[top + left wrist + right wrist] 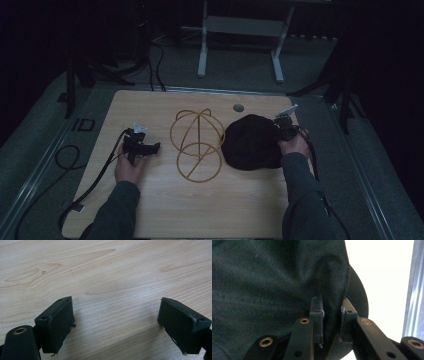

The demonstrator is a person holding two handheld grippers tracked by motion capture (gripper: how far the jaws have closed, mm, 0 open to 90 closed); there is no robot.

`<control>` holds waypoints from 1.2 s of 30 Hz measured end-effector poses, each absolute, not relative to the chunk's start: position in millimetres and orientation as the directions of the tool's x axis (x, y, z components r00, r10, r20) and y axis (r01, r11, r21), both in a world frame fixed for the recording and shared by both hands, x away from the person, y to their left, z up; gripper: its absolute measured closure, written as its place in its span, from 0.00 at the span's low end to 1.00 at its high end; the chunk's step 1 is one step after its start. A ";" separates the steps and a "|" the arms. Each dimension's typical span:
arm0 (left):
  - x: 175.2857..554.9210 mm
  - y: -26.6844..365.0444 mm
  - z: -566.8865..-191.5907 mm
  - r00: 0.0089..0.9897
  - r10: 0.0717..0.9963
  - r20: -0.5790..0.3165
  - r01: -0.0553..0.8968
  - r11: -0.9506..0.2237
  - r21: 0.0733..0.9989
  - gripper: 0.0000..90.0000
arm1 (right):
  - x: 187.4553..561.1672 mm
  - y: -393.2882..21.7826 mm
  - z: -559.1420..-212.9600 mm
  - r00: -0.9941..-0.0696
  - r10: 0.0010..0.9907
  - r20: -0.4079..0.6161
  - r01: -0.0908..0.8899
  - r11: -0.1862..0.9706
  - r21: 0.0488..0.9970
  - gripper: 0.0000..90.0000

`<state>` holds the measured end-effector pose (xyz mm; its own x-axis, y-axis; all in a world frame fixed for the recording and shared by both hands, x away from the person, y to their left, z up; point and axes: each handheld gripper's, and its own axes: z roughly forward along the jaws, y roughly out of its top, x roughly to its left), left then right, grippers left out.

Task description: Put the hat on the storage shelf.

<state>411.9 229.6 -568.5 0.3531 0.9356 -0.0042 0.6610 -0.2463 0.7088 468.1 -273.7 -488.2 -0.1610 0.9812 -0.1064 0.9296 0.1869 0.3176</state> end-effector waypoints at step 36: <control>412.0 229.5 -568.6 0.353 0.936 -0.005 0.660 -0.245 0.710 0.15 | 456.2 -292.9 -417.6 -0.278 0.961 -0.005 0.918 0.267 0.294 0.88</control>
